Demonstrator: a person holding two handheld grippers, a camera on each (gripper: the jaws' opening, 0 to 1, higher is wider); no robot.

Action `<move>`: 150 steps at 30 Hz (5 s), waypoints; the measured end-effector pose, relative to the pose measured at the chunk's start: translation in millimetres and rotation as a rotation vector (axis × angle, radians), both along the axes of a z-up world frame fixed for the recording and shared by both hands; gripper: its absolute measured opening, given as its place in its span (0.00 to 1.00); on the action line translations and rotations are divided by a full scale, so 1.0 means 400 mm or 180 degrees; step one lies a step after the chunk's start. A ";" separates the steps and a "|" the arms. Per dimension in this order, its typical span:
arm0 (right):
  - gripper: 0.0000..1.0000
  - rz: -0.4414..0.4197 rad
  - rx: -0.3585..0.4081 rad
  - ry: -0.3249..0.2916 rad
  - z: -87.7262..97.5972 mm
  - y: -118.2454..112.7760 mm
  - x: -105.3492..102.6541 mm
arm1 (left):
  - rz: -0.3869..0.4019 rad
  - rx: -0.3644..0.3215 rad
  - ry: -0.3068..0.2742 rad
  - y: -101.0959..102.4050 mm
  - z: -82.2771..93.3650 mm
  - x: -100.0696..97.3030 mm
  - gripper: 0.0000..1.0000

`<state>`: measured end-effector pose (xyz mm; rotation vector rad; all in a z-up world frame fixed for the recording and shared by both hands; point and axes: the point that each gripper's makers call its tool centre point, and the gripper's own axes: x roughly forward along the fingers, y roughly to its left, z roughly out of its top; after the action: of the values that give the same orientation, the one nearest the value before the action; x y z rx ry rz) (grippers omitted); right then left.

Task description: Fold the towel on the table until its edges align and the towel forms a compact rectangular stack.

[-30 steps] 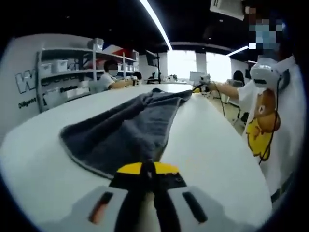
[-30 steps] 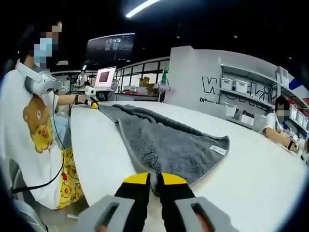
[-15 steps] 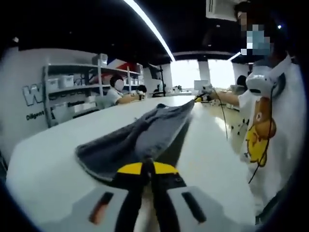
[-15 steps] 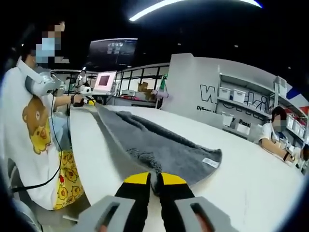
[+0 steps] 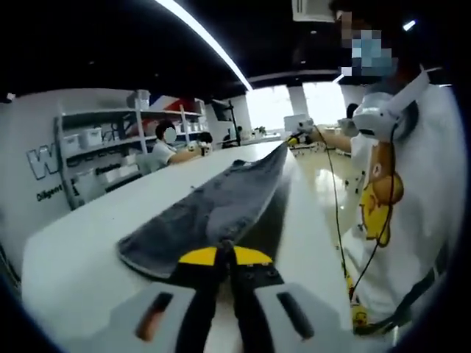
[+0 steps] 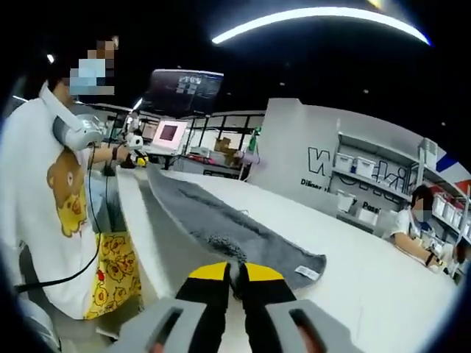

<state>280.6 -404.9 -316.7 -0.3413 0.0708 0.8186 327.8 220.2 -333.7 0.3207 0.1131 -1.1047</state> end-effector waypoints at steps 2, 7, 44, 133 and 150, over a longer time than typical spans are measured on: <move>0.07 0.0015 -0.0004 -0.0043 0.012 0.008 -0.019 | -0.0042 0.0031 0.0006 0.001 -0.003 -0.015 0.07; 0.07 0.0075 -0.0058 -0.0067 0.019 0.012 -0.060 | -0.0113 0.0119 0.0023 0.008 -0.013 -0.051 0.07; 0.06 -0.0579 -0.0213 -0.0118 0.076 -0.045 0.442 | 0.0919 0.0157 -0.0063 0.007 0.063 0.451 0.08; 0.99 -0.1373 -0.0069 0.1011 -0.102 -0.100 0.039 | 0.1397 0.0250 0.0341 0.108 -0.033 0.065 0.99; 0.96 -0.1138 -0.0001 0.1019 -0.143 -0.104 0.125 | 0.1152 -0.0011 0.0654 0.076 -0.093 0.173 0.90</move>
<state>330.6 -446.6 -373.8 -0.1869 0.4195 0.5118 397.1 250.7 -370.8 0.1735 0.3387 -0.7756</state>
